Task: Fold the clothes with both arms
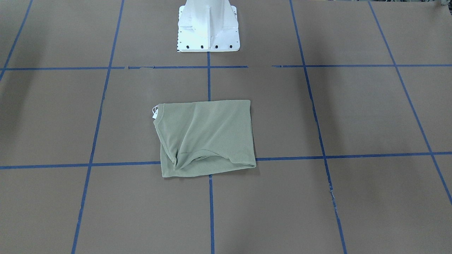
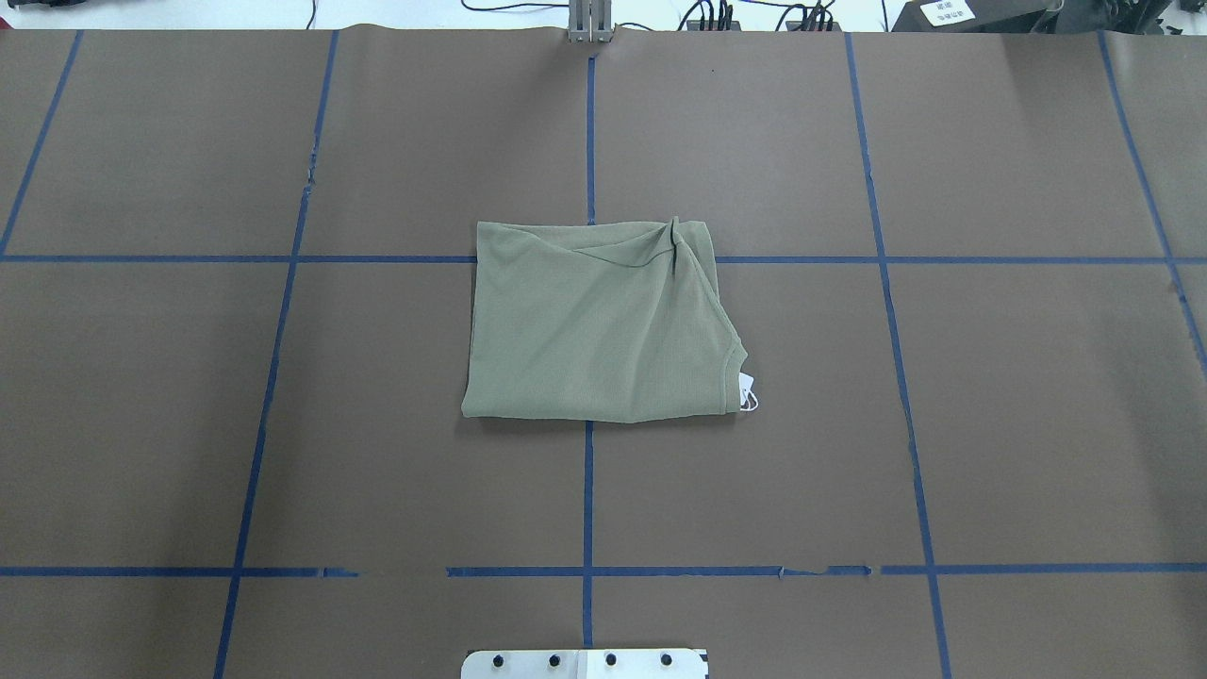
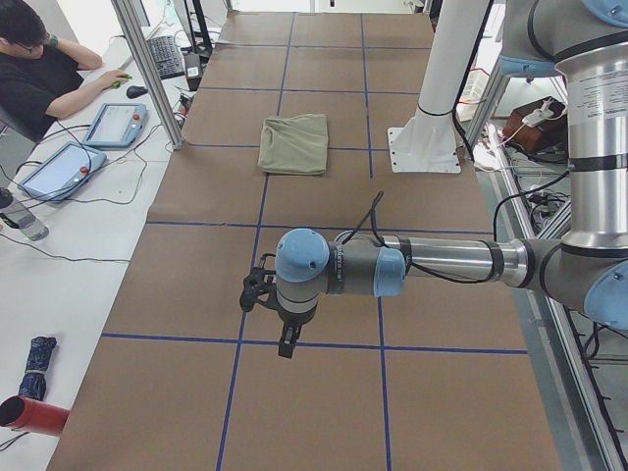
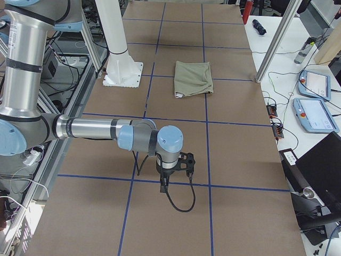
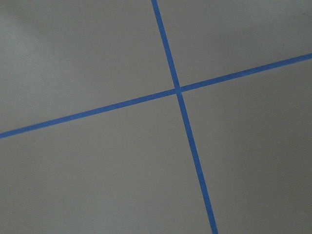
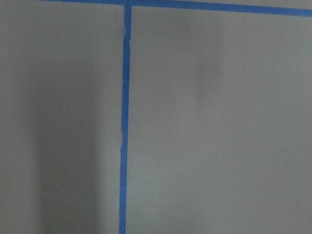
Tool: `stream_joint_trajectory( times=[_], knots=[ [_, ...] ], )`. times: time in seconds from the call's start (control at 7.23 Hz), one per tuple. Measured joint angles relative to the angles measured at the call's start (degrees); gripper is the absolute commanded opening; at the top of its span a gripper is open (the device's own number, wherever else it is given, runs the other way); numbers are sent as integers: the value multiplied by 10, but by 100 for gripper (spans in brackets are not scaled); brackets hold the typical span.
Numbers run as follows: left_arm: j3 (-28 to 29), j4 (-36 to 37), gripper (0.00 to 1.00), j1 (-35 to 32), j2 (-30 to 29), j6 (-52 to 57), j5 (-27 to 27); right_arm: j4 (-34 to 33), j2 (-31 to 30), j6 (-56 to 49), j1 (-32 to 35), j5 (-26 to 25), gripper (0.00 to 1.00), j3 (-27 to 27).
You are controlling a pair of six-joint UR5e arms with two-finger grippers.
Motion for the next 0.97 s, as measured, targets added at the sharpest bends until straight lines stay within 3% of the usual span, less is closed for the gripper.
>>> stream_joint_trajectory(
  times=[0.97],
  knots=[
    [-7, 2, 100, 53, 2, -2, 5, 6, -4, 1, 0, 2, 100, -2]
  ],
)
